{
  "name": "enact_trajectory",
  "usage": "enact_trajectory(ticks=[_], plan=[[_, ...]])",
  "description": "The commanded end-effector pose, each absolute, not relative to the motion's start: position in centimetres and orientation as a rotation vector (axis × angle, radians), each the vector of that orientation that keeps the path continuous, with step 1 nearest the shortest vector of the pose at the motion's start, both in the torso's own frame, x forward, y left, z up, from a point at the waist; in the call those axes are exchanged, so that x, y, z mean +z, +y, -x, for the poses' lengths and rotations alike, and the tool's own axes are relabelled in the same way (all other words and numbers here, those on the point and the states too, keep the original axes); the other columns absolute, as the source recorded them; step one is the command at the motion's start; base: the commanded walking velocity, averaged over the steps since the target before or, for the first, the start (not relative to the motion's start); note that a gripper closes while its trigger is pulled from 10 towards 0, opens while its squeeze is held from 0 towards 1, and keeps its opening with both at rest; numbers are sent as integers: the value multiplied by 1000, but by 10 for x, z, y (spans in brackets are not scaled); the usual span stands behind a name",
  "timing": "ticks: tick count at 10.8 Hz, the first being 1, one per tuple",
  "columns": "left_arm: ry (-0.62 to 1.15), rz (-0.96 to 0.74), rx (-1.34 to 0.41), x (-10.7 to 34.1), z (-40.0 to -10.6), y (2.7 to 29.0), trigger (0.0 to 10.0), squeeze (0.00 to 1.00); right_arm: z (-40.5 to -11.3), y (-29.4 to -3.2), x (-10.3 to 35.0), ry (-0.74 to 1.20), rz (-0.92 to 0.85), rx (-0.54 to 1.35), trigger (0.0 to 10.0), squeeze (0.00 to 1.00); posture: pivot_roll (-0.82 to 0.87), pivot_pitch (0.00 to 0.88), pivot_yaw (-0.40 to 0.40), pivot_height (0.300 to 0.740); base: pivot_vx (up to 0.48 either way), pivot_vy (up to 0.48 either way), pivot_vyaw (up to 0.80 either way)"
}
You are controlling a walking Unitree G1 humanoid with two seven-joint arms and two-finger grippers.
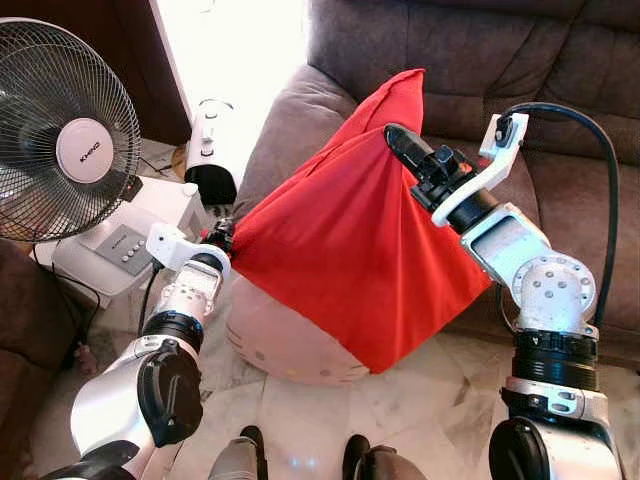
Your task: Move the pillow to the sofa from floor
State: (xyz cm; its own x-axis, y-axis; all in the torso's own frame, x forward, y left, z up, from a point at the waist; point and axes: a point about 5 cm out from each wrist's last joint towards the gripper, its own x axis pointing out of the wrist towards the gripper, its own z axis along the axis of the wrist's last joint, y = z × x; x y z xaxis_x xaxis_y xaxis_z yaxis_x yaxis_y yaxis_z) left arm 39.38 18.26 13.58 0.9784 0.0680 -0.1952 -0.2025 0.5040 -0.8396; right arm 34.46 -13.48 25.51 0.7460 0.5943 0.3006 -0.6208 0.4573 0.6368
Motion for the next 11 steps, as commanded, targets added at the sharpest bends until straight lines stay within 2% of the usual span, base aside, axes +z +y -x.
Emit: enact_trajectory(ticks=[1, 6, 8, 9, 11], plan=[[144, 966, 176, 131, -391, 189, 0, 0, -336, -135, 282, -195, -773, 816, 10000, 0, 37, 168, -58, 740, 0, 0, 0], [70, 725, 128, 140, -385, 193, 0, 0, -345, -140, 249, -130, -719, 696, 10000, 0, 66, 162, -48, 740, 0, 0, 0], [-22, 539, 78, 155, -380, 193, 0, 0, -350, -146, 236, -113, -656, 587, 10000, 0, 76, 157, -43, 740, 0, 0, 0], [-88, 413, 49, 167, -375, 188, 10000, 0, -355, -152, 223, -86, -557, 493, 10000, 0, 83, 151, -41, 740, 0, 0, 0], [-102, 318, 48, 171, -369, 183, 10000, 0, -357, -154, 213, -83, -487, 435, 10000, 0, 89, 145, -39, 740, 0, 0, 0]])
